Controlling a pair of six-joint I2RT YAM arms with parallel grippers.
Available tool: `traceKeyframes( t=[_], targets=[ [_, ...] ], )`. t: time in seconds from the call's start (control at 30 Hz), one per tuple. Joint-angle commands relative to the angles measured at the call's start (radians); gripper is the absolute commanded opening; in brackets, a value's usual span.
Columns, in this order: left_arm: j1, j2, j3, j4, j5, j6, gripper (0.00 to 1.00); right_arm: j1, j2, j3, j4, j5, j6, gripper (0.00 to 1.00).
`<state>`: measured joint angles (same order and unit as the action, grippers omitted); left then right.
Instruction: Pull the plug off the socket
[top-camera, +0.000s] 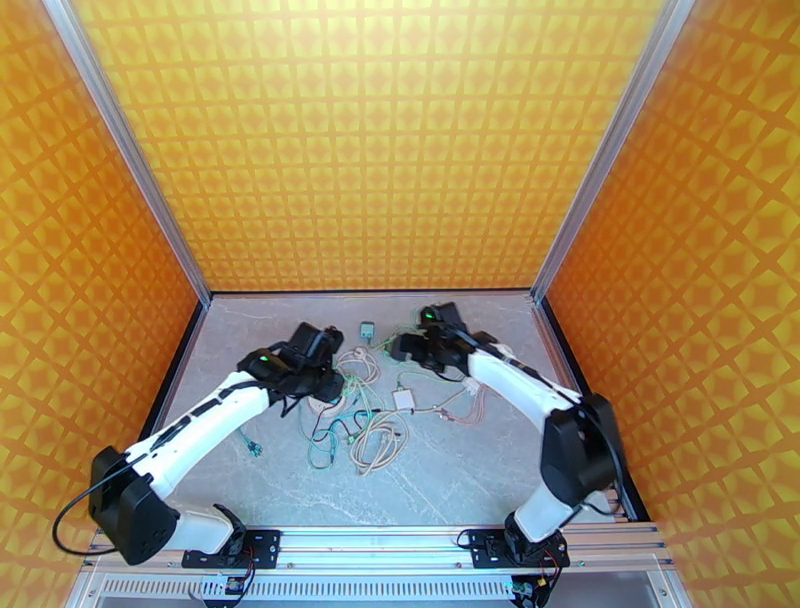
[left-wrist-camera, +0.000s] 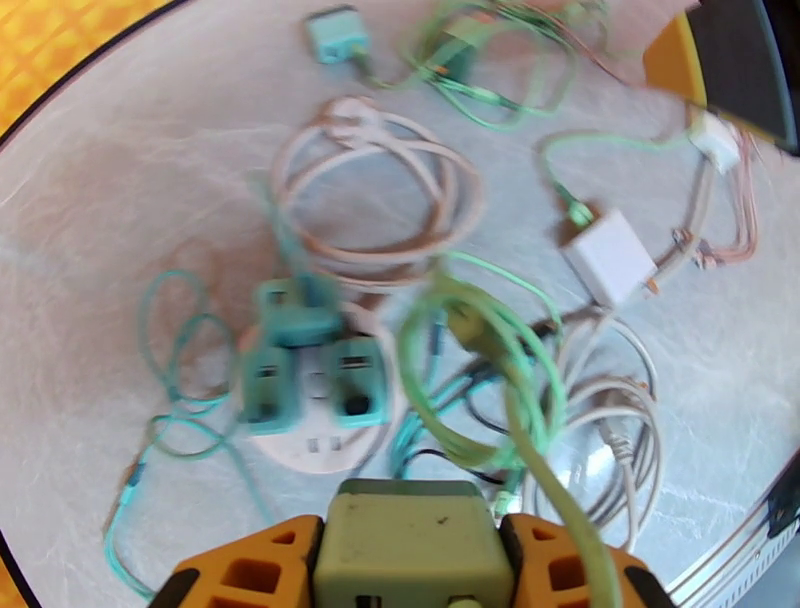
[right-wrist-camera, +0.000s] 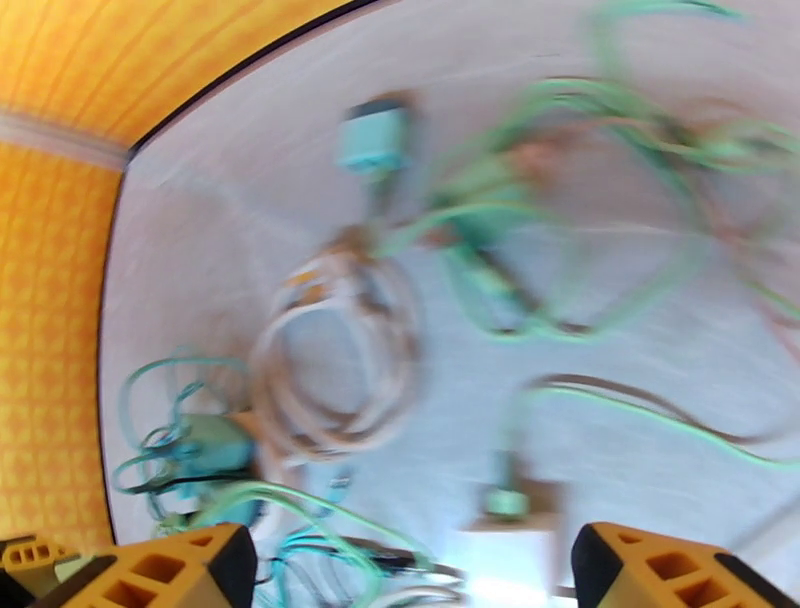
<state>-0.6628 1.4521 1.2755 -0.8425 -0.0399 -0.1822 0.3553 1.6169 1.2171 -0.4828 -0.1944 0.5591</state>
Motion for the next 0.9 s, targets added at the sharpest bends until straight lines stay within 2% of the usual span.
traceKeyframes(
  t=[0.0, 0.3, 0.57, 0.87],
  targets=[
    [-0.081, 0.035, 0.047, -0.014, -0.016, -0.009, 0.05, -0.026, -0.09, -0.063, -0.01, 0.112, 0.025, 0.98],
    [-0.261, 0.149, 0.107, 0.036, -0.033, -0.074, 0.05, -0.117, -0.319, -0.19, -0.109, 0.275, 0.043, 0.98],
    [-0.447, 0.378, 0.255, 0.029, -0.058, -0.076, 0.07, -0.176, -0.506, -0.255, -0.212, 0.364, 0.039, 0.98],
    [-0.527, 0.642, 0.461, -0.056, -0.081, -0.12, 0.1, -0.181, -0.645, -0.314, -0.291, 0.385, 0.035, 0.98]
  ],
)
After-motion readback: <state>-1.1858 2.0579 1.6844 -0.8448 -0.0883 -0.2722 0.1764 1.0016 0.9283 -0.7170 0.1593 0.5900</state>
